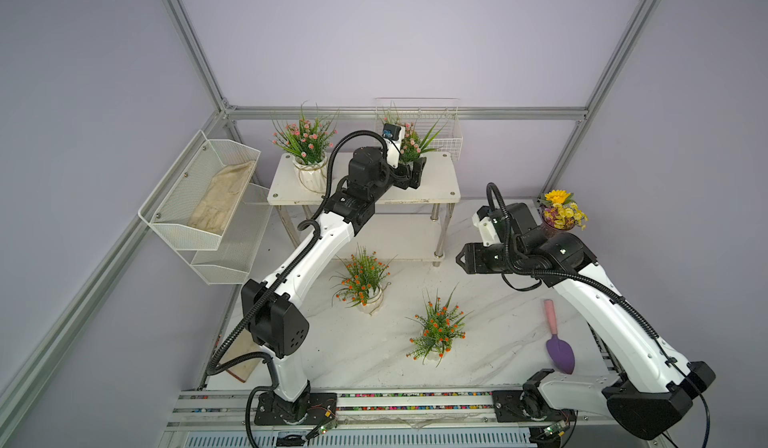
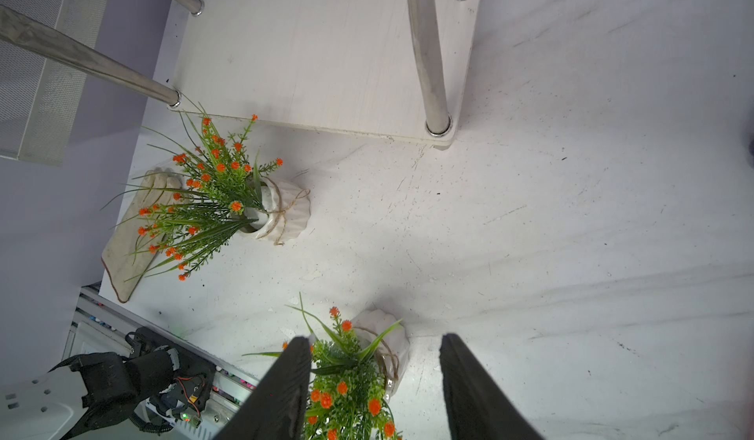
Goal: Place the baby's breath potted plants on the rack by color
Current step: Place the baby's breath potted plant on the rack.
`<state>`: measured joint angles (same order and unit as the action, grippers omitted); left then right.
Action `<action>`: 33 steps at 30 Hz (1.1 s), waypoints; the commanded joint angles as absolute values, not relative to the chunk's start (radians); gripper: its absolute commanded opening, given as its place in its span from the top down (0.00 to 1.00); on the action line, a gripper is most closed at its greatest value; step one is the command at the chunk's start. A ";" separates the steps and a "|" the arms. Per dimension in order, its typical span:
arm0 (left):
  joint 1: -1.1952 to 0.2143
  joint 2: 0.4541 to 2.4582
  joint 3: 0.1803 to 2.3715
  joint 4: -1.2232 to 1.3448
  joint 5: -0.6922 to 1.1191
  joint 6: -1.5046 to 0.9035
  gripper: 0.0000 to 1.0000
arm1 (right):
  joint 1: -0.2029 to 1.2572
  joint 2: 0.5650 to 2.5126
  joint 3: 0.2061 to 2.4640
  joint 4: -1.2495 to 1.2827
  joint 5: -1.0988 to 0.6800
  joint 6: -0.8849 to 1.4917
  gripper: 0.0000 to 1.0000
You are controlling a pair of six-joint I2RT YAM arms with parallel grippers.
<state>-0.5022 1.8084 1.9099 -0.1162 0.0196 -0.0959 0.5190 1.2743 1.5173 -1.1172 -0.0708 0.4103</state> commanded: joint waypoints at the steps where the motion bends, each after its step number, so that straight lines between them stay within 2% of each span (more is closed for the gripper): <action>1: -0.492 1.772 1.956 -0.041 0.012 -0.108 0.00 | 0.515 1.277 1.519 -1.095 -0.078 0.411 0.44; 8: -0.489 1.720 1.893 -0.054 0.014 -0.111 0.00 | 0.516 1.278 1.513 -1.085 -0.079 0.408 0.43; 13: -0.491 1.607 1.734 -0.033 0.027 -0.120 0.00 | 0.516 1.294 1.515 -1.072 -0.081 0.402 0.43; 22: -0.497 1.283 1.387 -0.026 0.059 -0.144 0.00 | 0.515 1.328 1.497 -1.022 -0.086 0.402 0.43; 33: -0.589 0.824 0.791 0.013 -0.133 -0.262 0.00 | 0.574 1.500 1.413 -0.828 -0.174 0.418 0.49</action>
<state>-0.5793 0.8974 0.9096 -0.0196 -0.0601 -0.1955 0.5381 1.4662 1.4242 -0.9123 -0.1513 0.4080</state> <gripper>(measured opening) 0.999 0.515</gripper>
